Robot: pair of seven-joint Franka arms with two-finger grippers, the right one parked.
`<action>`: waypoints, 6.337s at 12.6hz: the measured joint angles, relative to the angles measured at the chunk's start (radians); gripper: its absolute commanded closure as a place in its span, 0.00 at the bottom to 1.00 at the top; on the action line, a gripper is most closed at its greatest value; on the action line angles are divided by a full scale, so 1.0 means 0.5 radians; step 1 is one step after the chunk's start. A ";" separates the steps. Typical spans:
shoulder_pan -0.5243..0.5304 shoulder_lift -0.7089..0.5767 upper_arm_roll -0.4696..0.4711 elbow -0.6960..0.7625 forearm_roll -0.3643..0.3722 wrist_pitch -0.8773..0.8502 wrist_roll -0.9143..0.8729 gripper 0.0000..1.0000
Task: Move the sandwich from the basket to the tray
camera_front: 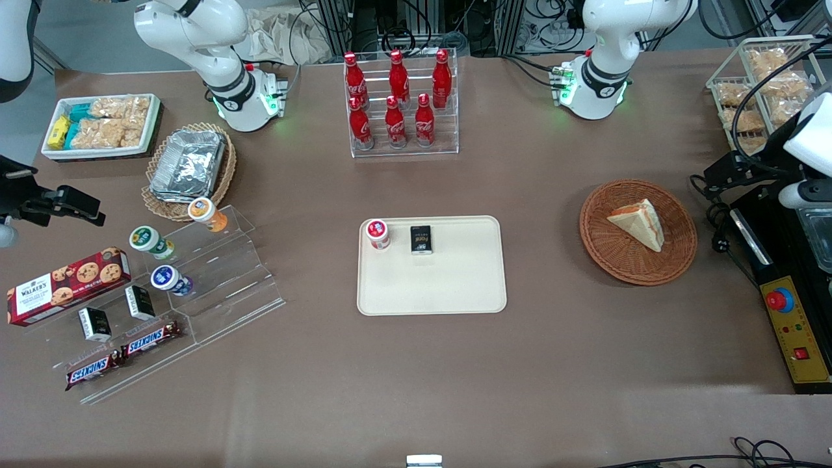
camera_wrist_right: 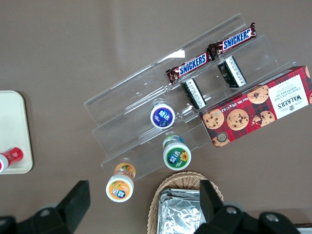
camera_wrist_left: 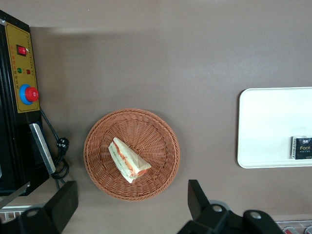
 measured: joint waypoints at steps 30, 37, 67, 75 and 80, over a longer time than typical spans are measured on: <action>0.054 -0.060 0.148 -1.993 0.012 1.789 -1.267 0.00; 0.066 0.066 0.148 -2.041 0.005 1.979 -1.355 1.00; -0.303 1.030 -0.983 -0.564 0.815 1.035 -1.220 1.00; -0.401 1.384 -0.980 -0.377 1.081 1.180 -1.526 0.00; -0.392 1.389 -0.976 -0.334 1.081 1.178 -1.540 0.00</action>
